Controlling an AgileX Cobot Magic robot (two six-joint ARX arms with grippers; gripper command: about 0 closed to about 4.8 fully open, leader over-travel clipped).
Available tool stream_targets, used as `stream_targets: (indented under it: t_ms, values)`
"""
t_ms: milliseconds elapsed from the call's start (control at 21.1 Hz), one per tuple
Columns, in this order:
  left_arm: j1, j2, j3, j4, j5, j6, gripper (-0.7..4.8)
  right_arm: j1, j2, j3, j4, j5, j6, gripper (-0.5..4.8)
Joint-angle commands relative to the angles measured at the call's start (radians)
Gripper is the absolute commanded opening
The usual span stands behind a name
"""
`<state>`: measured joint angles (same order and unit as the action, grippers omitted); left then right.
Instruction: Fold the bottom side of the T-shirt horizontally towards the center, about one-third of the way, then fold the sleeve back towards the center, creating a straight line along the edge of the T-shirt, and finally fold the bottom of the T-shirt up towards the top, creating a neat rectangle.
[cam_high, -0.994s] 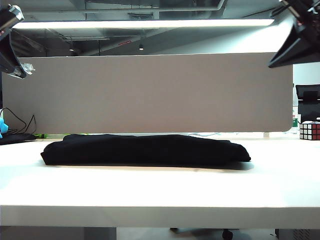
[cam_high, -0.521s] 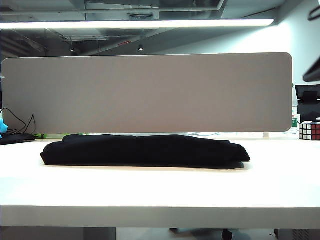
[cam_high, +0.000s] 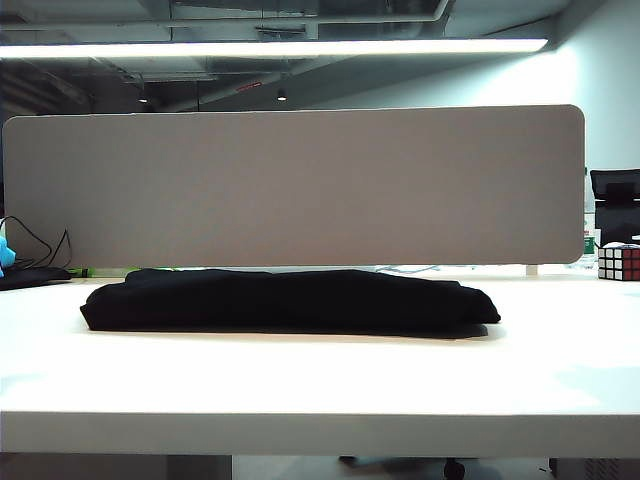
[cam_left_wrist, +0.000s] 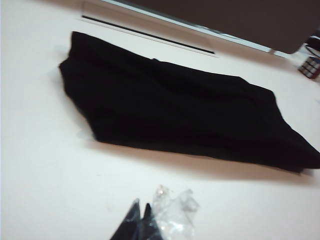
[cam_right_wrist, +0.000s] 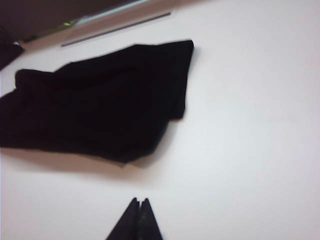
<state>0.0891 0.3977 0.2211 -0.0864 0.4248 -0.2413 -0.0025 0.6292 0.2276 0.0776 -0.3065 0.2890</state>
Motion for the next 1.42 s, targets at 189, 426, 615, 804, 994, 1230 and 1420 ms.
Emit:
stream_targets:
  t_ms: [189,426,615,804,994,1230,1420]
  values:
    - [-0.081,-0.179,-0.075,0.012,-0.097,-0.022,-0.06,0.041,-0.135,-0.116,0.025,0.085,-0.002,-0.07]
    - [-0.122,-0.301,-0.110,0.008,-0.099,-0.013,-0.06,0.073,-0.264,-0.183,0.024,0.130,-0.003,-0.06]
    - [-0.131,-0.401,-0.125,-0.082,-0.138,0.002,-0.06,0.089,-0.365,-0.209,-0.003,0.133,-0.039,-0.07]
    - [-0.138,-0.396,-0.125,-0.061,-0.201,0.008,-0.06,0.093,-0.492,-0.209,-0.135,0.219,-0.126,-0.07]
    - [-0.138,-0.396,-0.134,-0.038,-0.221,0.059,-0.06,0.093,-0.631,-0.211,-0.258,0.313,-0.190,-0.06]
    - [-0.138,-0.396,-0.153,0.026,-0.301,0.116,-0.06,0.093,-0.630,-0.212,-0.230,0.430,-0.228,-0.07]
    - [-0.137,-0.396,-0.207,0.154,-0.336,0.141,-0.06,0.092,-0.630,-0.218,-0.172,0.490,-0.260,-0.06]
